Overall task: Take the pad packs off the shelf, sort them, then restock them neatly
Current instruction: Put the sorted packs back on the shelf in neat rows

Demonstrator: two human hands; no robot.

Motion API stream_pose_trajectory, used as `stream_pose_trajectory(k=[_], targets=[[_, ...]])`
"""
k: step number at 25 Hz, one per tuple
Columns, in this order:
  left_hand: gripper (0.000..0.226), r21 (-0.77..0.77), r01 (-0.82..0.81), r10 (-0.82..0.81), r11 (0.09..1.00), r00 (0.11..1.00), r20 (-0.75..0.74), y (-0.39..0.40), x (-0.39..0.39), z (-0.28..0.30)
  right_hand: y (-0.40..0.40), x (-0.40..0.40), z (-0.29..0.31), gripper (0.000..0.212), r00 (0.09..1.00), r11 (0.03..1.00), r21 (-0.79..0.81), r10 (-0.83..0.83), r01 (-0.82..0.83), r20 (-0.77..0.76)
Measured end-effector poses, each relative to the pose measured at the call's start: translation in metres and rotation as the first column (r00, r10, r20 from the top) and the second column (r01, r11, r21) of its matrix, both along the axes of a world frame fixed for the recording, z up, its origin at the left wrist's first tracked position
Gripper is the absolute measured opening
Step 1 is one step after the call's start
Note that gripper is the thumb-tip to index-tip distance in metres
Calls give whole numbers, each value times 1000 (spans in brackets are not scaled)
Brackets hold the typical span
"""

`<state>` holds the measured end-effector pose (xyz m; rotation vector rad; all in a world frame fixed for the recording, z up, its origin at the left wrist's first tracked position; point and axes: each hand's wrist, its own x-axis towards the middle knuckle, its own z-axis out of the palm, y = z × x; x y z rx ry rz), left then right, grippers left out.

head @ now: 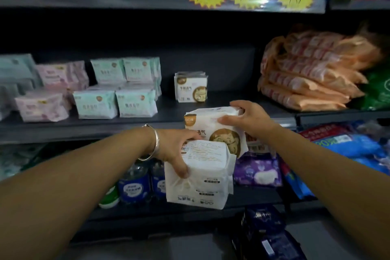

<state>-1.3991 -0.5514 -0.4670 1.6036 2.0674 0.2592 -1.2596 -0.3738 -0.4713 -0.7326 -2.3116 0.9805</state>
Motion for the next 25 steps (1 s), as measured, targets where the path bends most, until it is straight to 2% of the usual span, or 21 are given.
stream_pose_trajectory(k=[7,11,17,20,25], targets=[[77,31,-48,48,998,999,6,37,-33,40,44,-40,25,71,981,969,-234,34,-79,-191],[74,42,-54,55,998,998,-34,56,-57,69,69,-73,45,66,964,950,-278,67,-140,-258],[71,53,-47,45,997,998,43,83,-94,106,102,-119,73,39,935,896,-363,134,-256,-328],[73,54,-65,63,996,998,26,95,-117,118,118,-136,81,38,914,852,-438,106,-286,-392],[60,67,-117,118,991,993,-7,113,-140,114,131,-162,63,37,909,850,-474,13,-230,-417]])
